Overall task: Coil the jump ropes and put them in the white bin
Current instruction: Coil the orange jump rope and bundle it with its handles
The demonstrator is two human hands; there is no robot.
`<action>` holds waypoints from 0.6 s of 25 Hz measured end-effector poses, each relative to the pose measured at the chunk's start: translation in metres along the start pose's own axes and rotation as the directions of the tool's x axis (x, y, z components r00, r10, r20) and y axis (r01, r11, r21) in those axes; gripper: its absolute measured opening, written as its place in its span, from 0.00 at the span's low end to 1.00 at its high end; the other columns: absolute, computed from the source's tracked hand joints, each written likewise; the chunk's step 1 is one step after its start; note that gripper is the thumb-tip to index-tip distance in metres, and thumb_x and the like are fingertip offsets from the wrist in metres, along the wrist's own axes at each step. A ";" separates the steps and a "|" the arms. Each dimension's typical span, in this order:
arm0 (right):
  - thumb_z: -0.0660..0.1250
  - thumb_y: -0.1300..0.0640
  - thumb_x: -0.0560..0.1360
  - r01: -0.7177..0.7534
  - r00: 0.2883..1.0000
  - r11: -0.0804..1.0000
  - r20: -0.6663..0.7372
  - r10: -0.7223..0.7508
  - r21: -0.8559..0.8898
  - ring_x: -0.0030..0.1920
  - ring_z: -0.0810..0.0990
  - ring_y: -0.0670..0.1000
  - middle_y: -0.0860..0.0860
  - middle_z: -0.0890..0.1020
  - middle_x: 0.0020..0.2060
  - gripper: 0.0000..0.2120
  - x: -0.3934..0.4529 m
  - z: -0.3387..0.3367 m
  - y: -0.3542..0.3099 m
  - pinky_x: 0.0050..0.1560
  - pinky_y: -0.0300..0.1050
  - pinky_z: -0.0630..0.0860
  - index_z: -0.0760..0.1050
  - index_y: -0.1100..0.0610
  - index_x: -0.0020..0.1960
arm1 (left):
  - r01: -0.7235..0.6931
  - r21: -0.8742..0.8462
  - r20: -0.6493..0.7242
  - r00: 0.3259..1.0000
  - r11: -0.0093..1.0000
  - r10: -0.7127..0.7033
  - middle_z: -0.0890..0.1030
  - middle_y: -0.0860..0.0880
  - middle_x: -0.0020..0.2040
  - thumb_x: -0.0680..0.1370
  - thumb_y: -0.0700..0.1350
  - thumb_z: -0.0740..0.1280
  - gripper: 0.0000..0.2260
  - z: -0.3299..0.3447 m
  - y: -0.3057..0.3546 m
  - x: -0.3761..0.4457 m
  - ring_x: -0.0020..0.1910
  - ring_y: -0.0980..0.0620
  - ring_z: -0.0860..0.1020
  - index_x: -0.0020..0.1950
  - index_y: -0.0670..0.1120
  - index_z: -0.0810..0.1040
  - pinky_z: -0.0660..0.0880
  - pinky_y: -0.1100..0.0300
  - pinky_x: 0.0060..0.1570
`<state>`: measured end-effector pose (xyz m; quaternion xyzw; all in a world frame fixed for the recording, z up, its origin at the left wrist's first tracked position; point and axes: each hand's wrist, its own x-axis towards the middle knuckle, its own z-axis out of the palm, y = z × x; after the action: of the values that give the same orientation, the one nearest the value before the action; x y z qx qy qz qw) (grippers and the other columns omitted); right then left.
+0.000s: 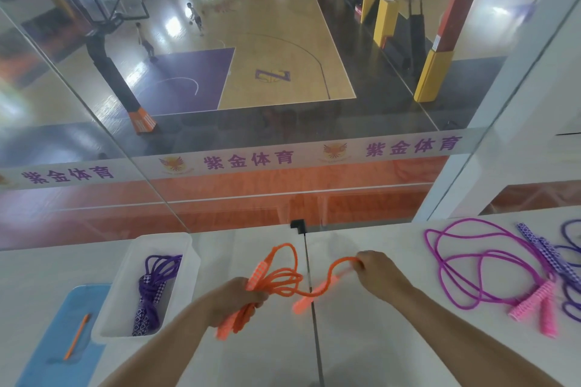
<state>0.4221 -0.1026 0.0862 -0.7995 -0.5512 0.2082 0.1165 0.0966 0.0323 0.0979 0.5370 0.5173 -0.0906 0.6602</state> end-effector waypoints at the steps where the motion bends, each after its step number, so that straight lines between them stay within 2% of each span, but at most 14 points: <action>1: 0.57 0.51 0.82 -0.149 0.986 0.987 0.085 0.144 0.060 0.41 0.84 0.54 0.52 0.81 0.39 0.13 0.001 -0.001 0.010 0.44 0.45 0.76 0.75 0.55 0.44 | -0.018 -0.092 -0.009 1.000 0.996 0.018 0.76 0.44 0.39 0.77 0.45 0.72 0.09 -0.003 -0.001 -0.003 0.32 0.51 0.74 0.52 0.41 0.77 0.74 0.56 0.34; 3: 0.55 0.52 0.81 -0.283 0.921 0.959 0.282 0.270 0.007 0.33 0.85 0.51 0.51 0.81 0.38 0.11 0.000 -0.002 0.024 0.42 0.43 0.80 0.73 0.53 0.46 | -0.092 -0.273 -0.065 0.995 0.957 0.078 0.78 0.44 0.38 0.79 0.40 0.70 0.07 -0.006 -0.001 -0.006 0.34 0.51 0.76 0.53 0.38 0.76 0.76 0.56 0.37; 4: 0.56 0.52 0.80 -0.292 0.861 0.952 0.408 0.303 -0.093 0.35 0.86 0.51 0.51 0.82 0.40 0.09 -0.001 -0.003 0.026 0.44 0.43 0.81 0.73 0.53 0.51 | -0.129 -0.337 -0.096 0.990 0.932 0.102 0.78 0.43 0.39 0.79 0.38 0.70 0.07 -0.006 0.001 -0.008 0.35 0.50 0.77 0.54 0.36 0.76 0.78 0.55 0.38; 5: 0.59 0.52 0.79 -0.259 0.794 0.945 0.513 0.327 -0.202 0.43 0.87 0.52 0.52 0.83 0.45 0.11 -0.004 -0.002 0.028 0.48 0.43 0.81 0.74 0.54 0.58 | -0.151 -0.391 -0.108 0.987 0.908 0.117 0.79 0.43 0.39 0.79 0.37 0.69 0.08 -0.005 0.005 -0.009 0.35 0.49 0.78 0.55 0.35 0.76 0.79 0.55 0.40; 6: 0.63 0.50 0.77 -0.209 0.731 0.933 0.587 0.349 -0.294 0.53 0.85 0.53 0.54 0.83 0.53 0.20 -0.007 0.002 0.026 0.54 0.43 0.79 0.71 0.55 0.67 | -0.152 -0.427 -0.095 0.988 0.892 0.123 0.79 0.43 0.40 0.79 0.36 0.69 0.09 -0.004 0.009 -0.010 0.36 0.49 0.78 0.57 0.35 0.76 0.79 0.54 0.41; 7: 0.67 0.48 0.76 -0.154 0.701 0.930 0.626 0.341 -0.334 0.63 0.80 0.54 0.55 0.79 0.64 0.31 -0.008 0.010 0.024 0.61 0.44 0.76 0.64 0.56 0.75 | -0.142 -0.439 -0.062 0.990 0.887 0.128 0.79 0.43 0.41 0.79 0.37 0.70 0.10 -0.003 0.013 -0.011 0.36 0.49 0.77 0.59 0.36 0.75 0.79 0.54 0.42; 8: 0.68 0.45 0.75 -0.135 0.726 0.948 0.622 0.293 -0.289 0.70 0.73 0.55 0.56 0.71 0.72 0.39 -0.009 0.013 0.015 0.67 0.44 0.71 0.56 0.56 0.79 | -0.129 -0.425 -0.020 0.991 0.896 0.133 0.79 0.44 0.41 0.79 0.37 0.71 0.12 0.000 0.016 -0.013 0.36 0.50 0.77 0.60 0.36 0.75 0.78 0.54 0.42; 9: 0.69 0.44 0.74 -0.123 0.792 0.975 0.574 0.209 -0.185 0.74 0.68 0.54 0.55 0.64 0.77 0.43 -0.008 0.016 0.003 0.71 0.45 0.67 0.51 0.55 0.81 | -0.119 -0.398 0.024 0.990 0.910 0.140 0.78 0.45 0.42 0.78 0.37 0.71 0.13 0.003 0.020 -0.015 0.36 0.51 0.76 0.60 0.37 0.75 0.77 0.54 0.43; 10: 0.69 0.44 0.74 -0.093 0.870 0.994 0.481 0.106 -0.051 0.76 0.63 0.54 0.53 0.61 0.78 0.44 -0.007 0.016 -0.012 0.74 0.47 0.63 0.50 0.54 0.81 | -0.109 -0.371 0.071 0.987 0.922 0.145 0.78 0.45 0.41 0.78 0.38 0.71 0.13 0.007 0.024 -0.016 0.36 0.51 0.76 0.61 0.37 0.75 0.76 0.54 0.43; 11: 0.69 0.44 0.74 -0.032 0.927 0.996 0.375 0.000 0.078 0.77 0.63 0.53 0.51 0.62 0.78 0.42 -0.006 0.017 -0.028 0.75 0.48 0.62 0.53 0.53 0.81 | -0.101 -0.346 0.119 0.981 0.933 0.150 0.78 0.45 0.41 0.78 0.38 0.71 0.13 0.012 0.028 -0.018 0.36 0.51 0.75 0.61 0.37 0.75 0.77 0.54 0.42; 13: 0.71 0.47 0.73 0.036 0.952 0.949 0.280 -0.128 0.313 0.71 0.71 0.51 0.46 0.73 0.70 0.34 -0.006 0.015 -0.060 0.69 0.47 0.69 0.62 0.48 0.75 | -0.085 -0.287 0.180 0.973 0.954 0.141 0.77 0.46 0.40 0.79 0.40 0.70 0.13 0.022 0.038 -0.023 0.36 0.52 0.75 0.61 0.36 0.76 0.77 0.55 0.42; 15: 0.72 0.49 0.74 -0.148 0.916 0.802 0.386 -0.108 0.578 0.58 0.80 0.49 0.46 0.81 0.55 0.25 -0.011 0.011 -0.083 0.59 0.44 0.76 0.65 0.42 0.66 | -0.080 -0.241 0.164 0.979 0.967 0.122 0.76 0.46 0.38 0.79 0.42 0.71 0.12 0.028 0.043 -0.026 0.35 0.51 0.75 0.58 0.37 0.76 0.78 0.56 0.42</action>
<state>0.3449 -0.0826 0.1133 -0.6681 -0.4608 0.5308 0.2443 0.1307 0.0160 0.1414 0.4712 0.4353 -0.0430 0.7659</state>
